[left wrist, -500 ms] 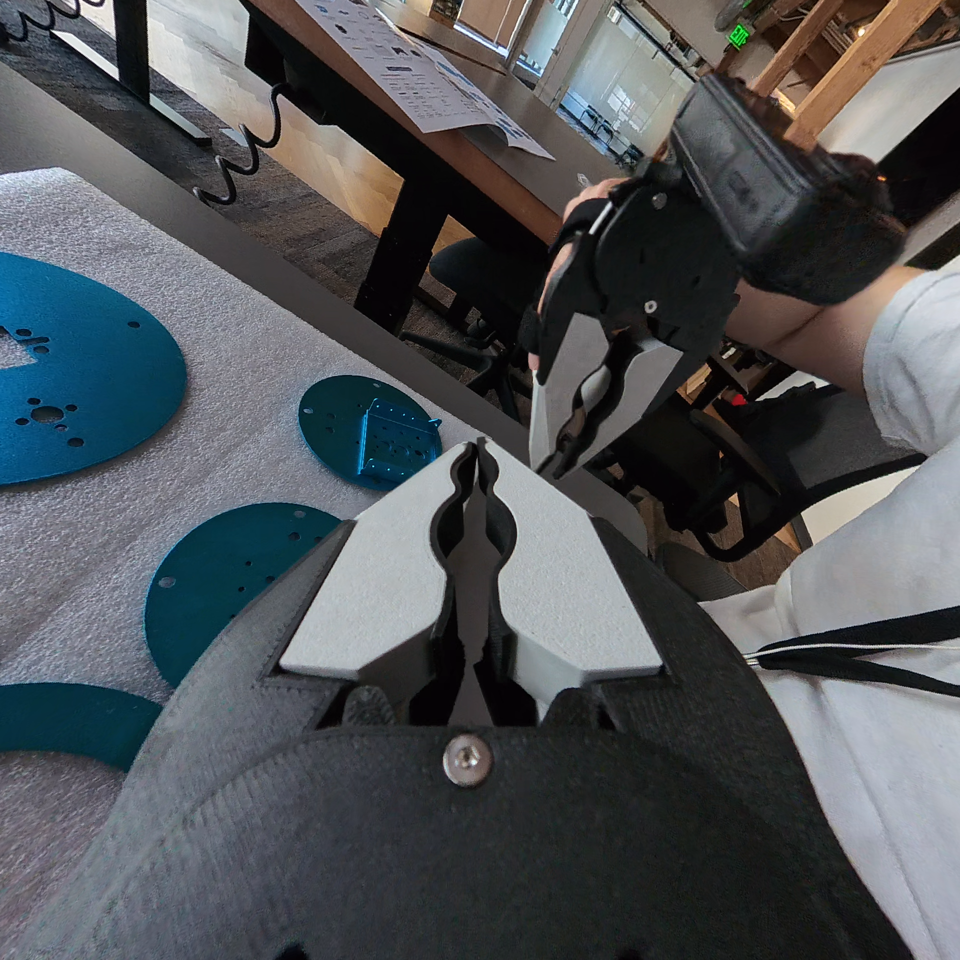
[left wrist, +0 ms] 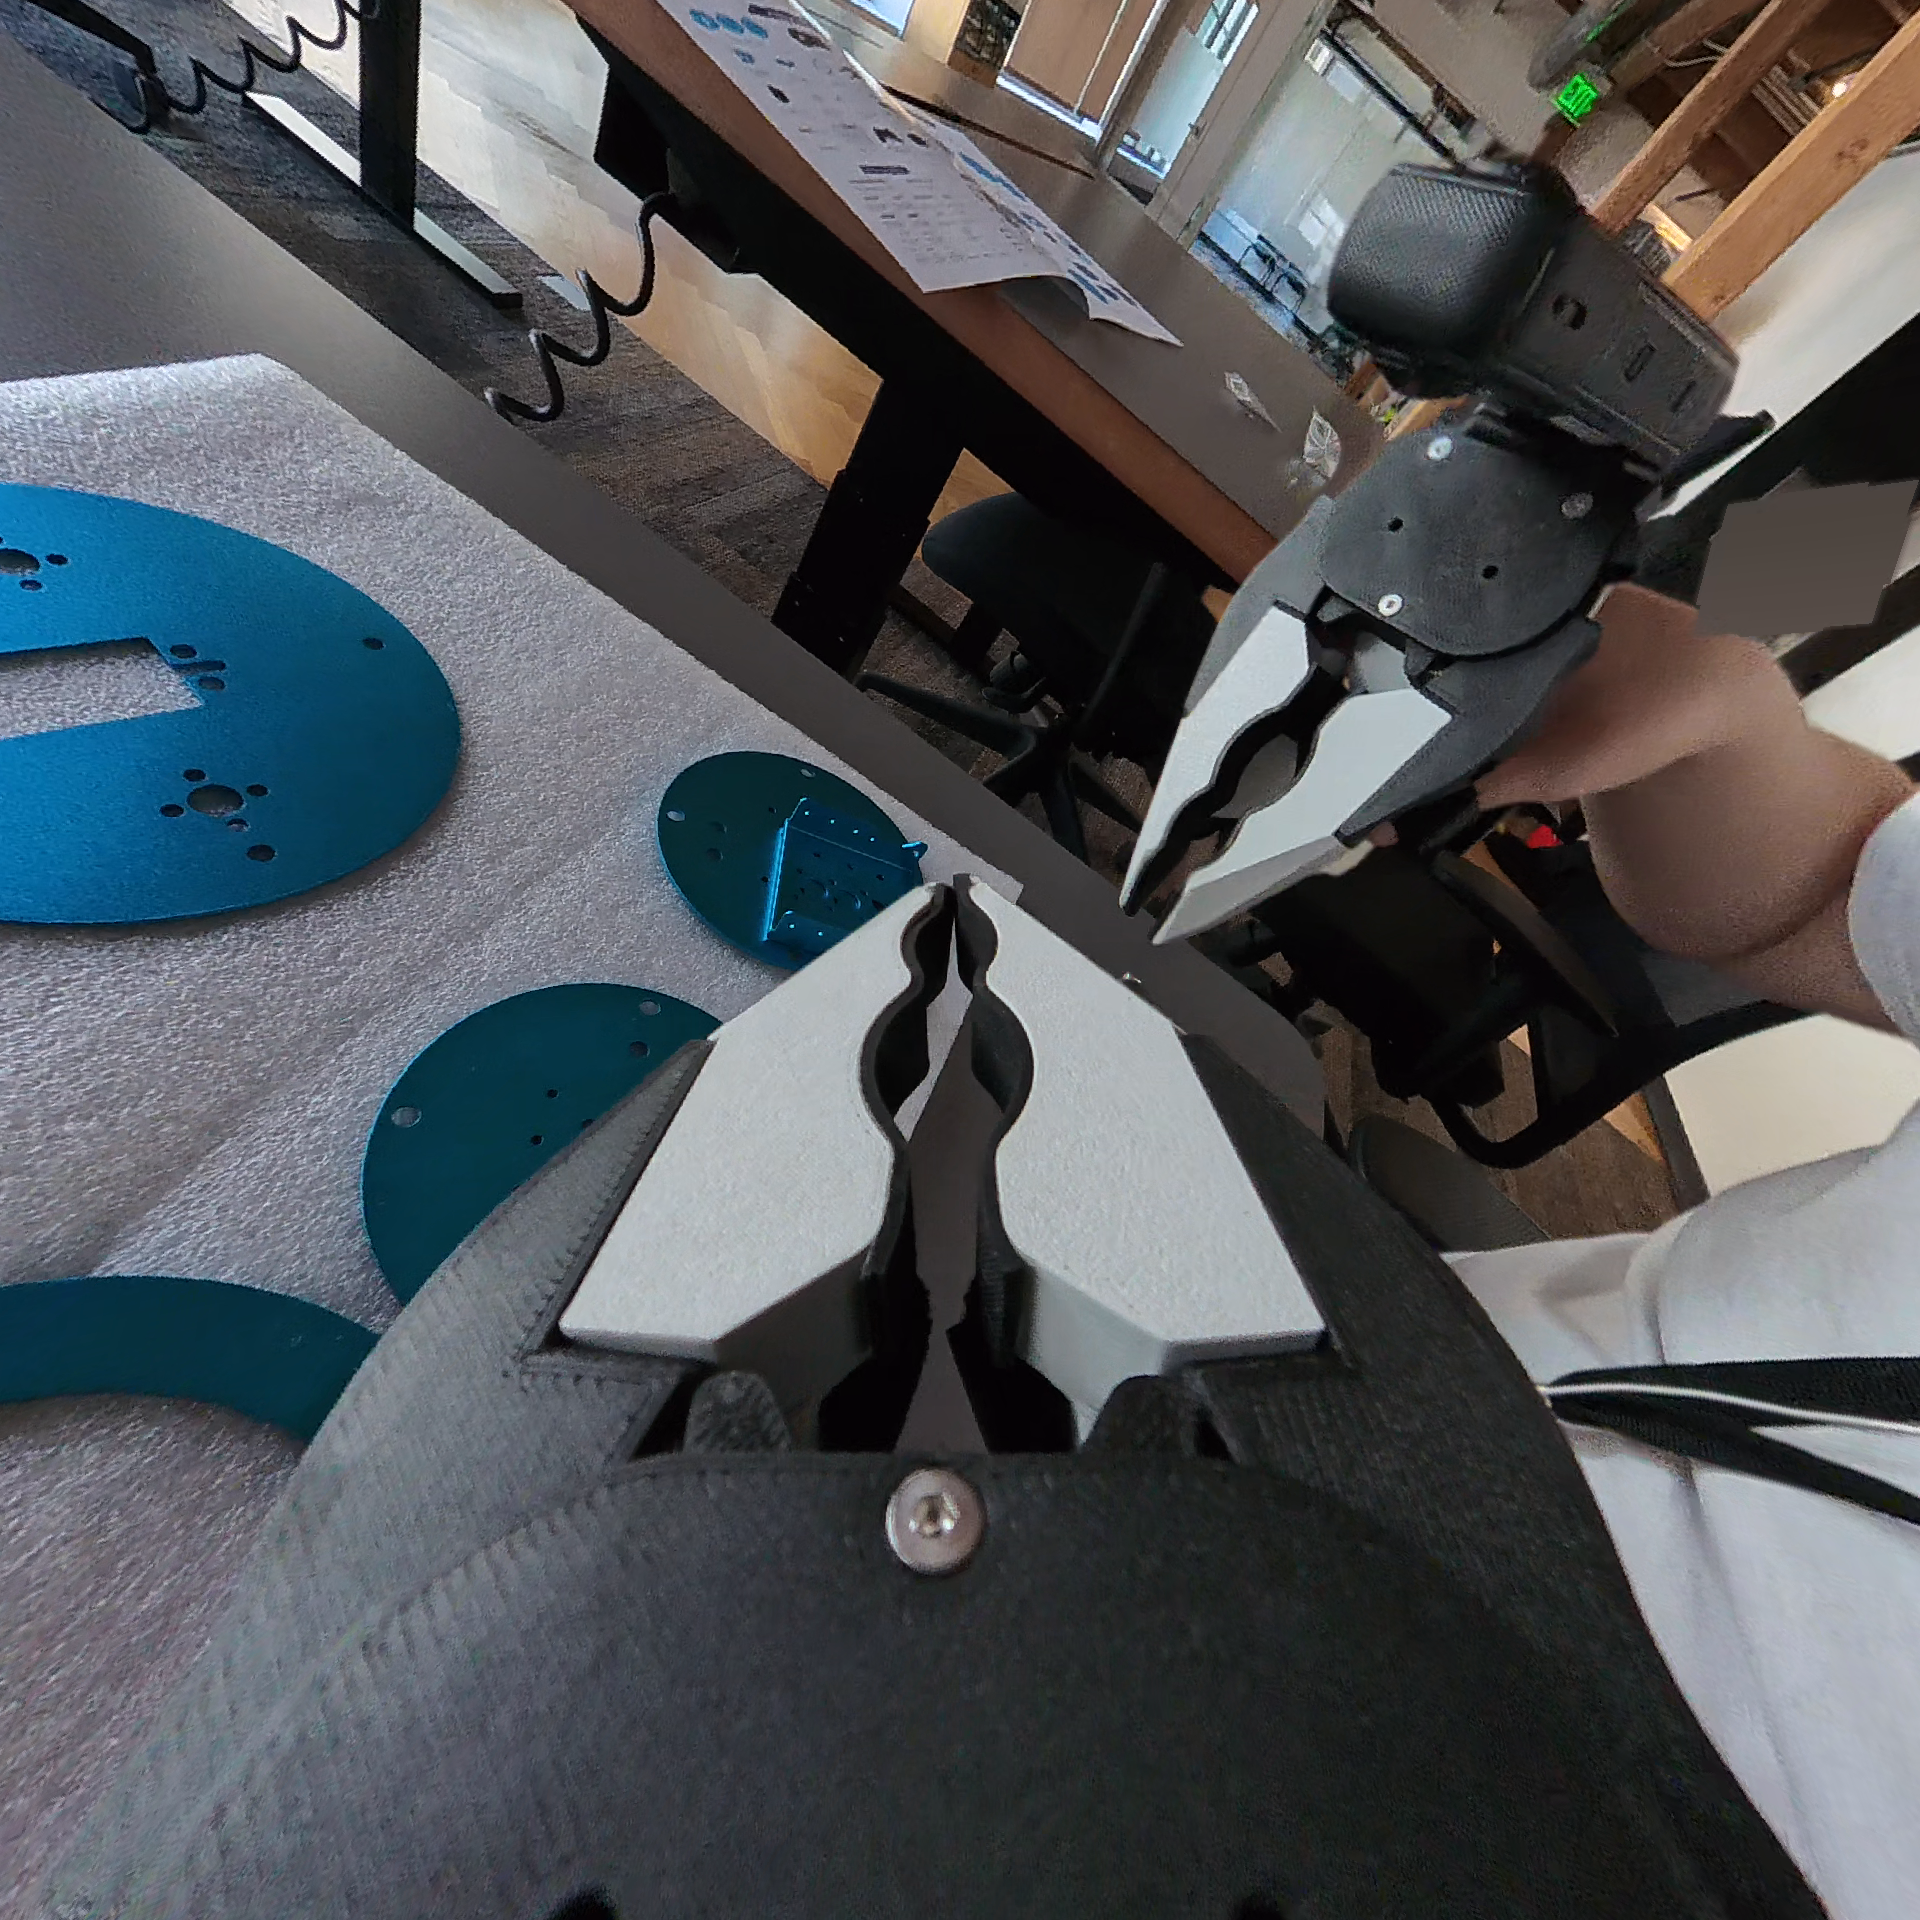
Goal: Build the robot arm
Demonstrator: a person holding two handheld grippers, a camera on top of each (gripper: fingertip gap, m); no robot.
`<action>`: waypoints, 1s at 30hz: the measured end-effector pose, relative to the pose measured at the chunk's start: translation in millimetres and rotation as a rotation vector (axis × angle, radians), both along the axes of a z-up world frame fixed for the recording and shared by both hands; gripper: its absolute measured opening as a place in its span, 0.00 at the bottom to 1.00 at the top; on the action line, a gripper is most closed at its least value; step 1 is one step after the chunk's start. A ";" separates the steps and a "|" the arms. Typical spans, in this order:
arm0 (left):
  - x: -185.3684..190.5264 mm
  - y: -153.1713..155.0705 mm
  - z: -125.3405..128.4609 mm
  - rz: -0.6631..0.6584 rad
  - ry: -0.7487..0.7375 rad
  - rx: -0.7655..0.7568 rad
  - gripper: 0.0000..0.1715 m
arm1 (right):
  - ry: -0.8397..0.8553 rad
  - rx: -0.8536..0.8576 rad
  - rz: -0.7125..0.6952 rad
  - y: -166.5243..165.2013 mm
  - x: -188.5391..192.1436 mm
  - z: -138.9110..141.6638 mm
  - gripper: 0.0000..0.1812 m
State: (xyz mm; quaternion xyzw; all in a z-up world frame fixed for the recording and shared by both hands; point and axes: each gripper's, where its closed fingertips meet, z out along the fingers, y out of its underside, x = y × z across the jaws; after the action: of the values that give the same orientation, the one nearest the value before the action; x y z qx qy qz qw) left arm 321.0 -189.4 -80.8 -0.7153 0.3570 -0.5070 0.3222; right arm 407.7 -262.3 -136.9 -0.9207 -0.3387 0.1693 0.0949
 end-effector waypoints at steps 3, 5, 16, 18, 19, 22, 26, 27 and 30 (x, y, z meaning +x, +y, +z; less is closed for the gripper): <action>-1.5 0.1 3.8 0.011 -0.016 -0.009 0.00 | -0.009 0.090 -0.099 -0.5 -0.5 3.2 0.08; -2.1 -1.7 7.6 0.008 -0.036 -0.019 0.00 | -0.020 0.157 -0.140 -1.6 -3.1 4.3 0.08; -7.4 -6.0 22.2 -0.002 -0.122 -0.061 0.00 | -0.149 0.218 -0.274 -5.2 -2.3 -15.3 0.11; -8.4 -6.2 24.6 -0.003 -0.132 -0.060 0.00 | -0.162 0.216 -0.275 -5.8 -4.7 -16.7 0.11; -8.6 -6.5 25.7 -0.004 -0.137 -0.061 0.00 | -0.185 0.219 -0.272 -5.7 -3.2 -18.0 0.11; -8.9 -8.0 27.4 -0.012 -0.146 -0.065 0.00 | -0.221 0.229 -0.270 -6.0 -1.1 -17.0 0.10; -8.8 -10.2 29.2 -0.022 -0.153 -0.066 0.00 | -0.195 0.205 -0.280 -7.4 -2.5 -19.0 0.06; -9.0 -10.3 29.6 -0.023 -0.154 -0.067 0.00 | -0.193 0.204 -0.281 -6.9 -1.9 -19.2 0.06; -9.7 -10.4 30.8 -0.024 -0.160 -0.070 0.00 | -0.186 0.195 -0.277 -7.5 -2.4 -19.4 0.01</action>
State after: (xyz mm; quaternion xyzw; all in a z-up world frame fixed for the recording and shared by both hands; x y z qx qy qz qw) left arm 311.3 -199.8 -50.0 -0.6789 0.3208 -0.5786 0.3184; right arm 405.3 -269.8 -156.3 -0.9567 -0.2306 0.0350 0.1742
